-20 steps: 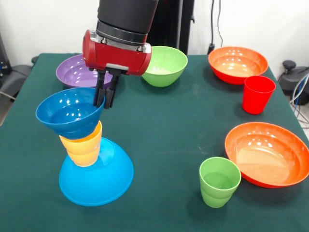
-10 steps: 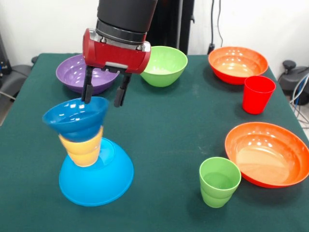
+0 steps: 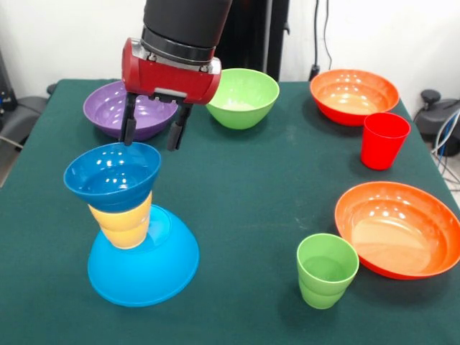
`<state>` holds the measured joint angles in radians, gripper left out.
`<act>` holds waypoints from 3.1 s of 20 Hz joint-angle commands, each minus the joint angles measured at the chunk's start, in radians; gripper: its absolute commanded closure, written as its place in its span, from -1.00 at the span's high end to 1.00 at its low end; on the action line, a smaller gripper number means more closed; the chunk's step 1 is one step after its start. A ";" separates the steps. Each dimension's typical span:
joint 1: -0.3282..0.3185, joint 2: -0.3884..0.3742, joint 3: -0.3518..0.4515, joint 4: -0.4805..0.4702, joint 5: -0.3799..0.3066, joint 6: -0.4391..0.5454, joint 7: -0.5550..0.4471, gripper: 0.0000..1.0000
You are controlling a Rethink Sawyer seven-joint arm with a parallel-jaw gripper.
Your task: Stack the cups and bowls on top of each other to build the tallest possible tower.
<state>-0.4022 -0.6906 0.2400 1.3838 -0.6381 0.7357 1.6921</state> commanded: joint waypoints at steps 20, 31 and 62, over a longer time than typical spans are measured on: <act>0.017 -0.187 0.103 0.070 0.269 0.238 -0.028 1.00; 0.088 -0.193 0.044 0.183 0.401 0.024 0.146 1.00; 0.038 -0.064 0.033 0.197 0.436 -0.273 0.067 1.00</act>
<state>-0.3415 -0.8061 0.2466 1.5698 -0.2008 0.4549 1.6923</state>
